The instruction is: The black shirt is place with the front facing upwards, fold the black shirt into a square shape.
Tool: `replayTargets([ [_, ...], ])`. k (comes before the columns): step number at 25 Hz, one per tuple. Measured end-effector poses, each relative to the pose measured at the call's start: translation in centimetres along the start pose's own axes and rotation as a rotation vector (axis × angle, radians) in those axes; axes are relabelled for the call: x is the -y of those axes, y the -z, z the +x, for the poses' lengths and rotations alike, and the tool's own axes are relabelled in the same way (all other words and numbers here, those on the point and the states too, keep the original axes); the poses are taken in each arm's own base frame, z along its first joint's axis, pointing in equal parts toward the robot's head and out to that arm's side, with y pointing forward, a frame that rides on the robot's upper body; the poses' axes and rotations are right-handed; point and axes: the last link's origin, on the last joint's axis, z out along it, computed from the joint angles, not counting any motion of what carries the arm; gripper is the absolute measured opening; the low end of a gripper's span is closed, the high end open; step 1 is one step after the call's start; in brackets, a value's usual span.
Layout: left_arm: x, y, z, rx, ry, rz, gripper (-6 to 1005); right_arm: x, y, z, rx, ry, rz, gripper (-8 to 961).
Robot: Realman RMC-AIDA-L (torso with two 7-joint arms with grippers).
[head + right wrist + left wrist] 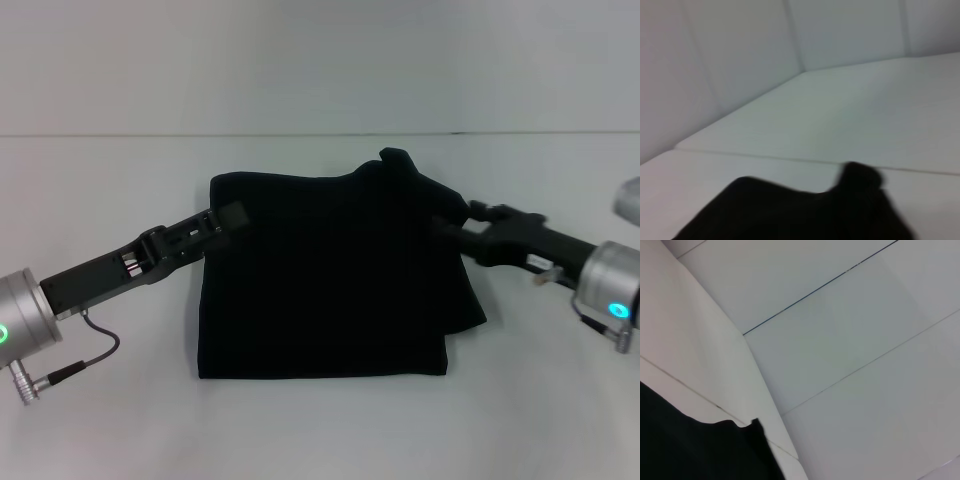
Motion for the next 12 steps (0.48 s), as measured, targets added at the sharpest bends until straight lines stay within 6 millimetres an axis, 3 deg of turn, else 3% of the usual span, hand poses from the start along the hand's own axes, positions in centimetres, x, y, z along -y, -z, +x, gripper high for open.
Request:
replayTargets([
  [6, 0.0, 0.0, -0.1, 0.003, 0.002, 0.0, 888, 2.3, 2.2, 0.2, 0.056, -0.05, 0.099, 759],
  [12, -0.1, 0.0, -0.2, 0.008, -0.002, -0.005, 887, 3.5, 3.1, -0.5, 0.081, -0.062, 0.133, 759],
])
